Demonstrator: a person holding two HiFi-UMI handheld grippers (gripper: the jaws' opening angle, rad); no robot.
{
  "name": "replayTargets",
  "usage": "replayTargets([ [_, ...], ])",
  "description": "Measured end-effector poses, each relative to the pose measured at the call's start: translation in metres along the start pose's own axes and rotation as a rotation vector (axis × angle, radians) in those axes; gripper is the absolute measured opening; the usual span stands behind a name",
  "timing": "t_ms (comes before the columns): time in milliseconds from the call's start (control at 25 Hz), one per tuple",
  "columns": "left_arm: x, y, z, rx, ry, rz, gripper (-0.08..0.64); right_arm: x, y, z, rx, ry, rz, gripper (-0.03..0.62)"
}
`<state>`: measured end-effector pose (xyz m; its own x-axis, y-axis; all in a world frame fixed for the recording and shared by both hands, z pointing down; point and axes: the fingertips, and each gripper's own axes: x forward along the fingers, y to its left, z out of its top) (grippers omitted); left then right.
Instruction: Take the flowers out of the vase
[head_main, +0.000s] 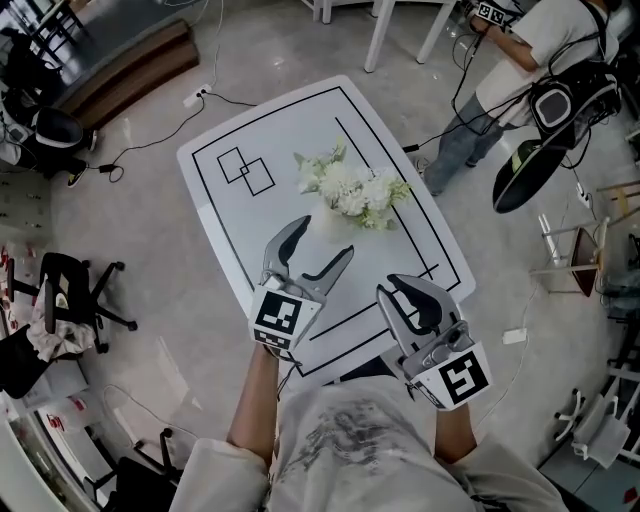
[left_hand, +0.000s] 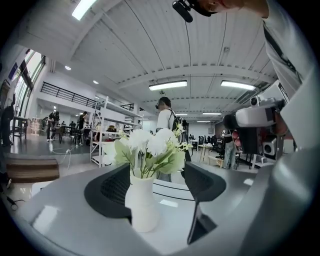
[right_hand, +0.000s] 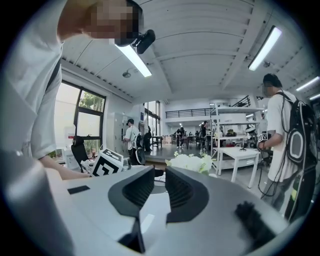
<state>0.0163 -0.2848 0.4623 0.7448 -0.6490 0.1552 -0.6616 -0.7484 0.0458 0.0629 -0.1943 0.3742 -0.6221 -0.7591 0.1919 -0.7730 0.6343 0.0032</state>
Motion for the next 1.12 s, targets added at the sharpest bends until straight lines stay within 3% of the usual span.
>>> replayTargets([
  [760,0.034,0.006,-0.014,-0.002,-0.054,-0.168,0.528,-0.002,-0.013,-0.013,0.022,0.021,-0.022,0.071],
  [880,0.04,0.005,-0.013,0.01,-0.073,-0.204,0.587,0.001,-0.015,-0.015,0.024,0.023,-0.023,0.071],
  [1120,0.053,0.009,-0.019,0.044,-0.056,-0.23,0.592,0.004,-0.018,-0.022,0.033,0.042,-0.027,0.071],
])
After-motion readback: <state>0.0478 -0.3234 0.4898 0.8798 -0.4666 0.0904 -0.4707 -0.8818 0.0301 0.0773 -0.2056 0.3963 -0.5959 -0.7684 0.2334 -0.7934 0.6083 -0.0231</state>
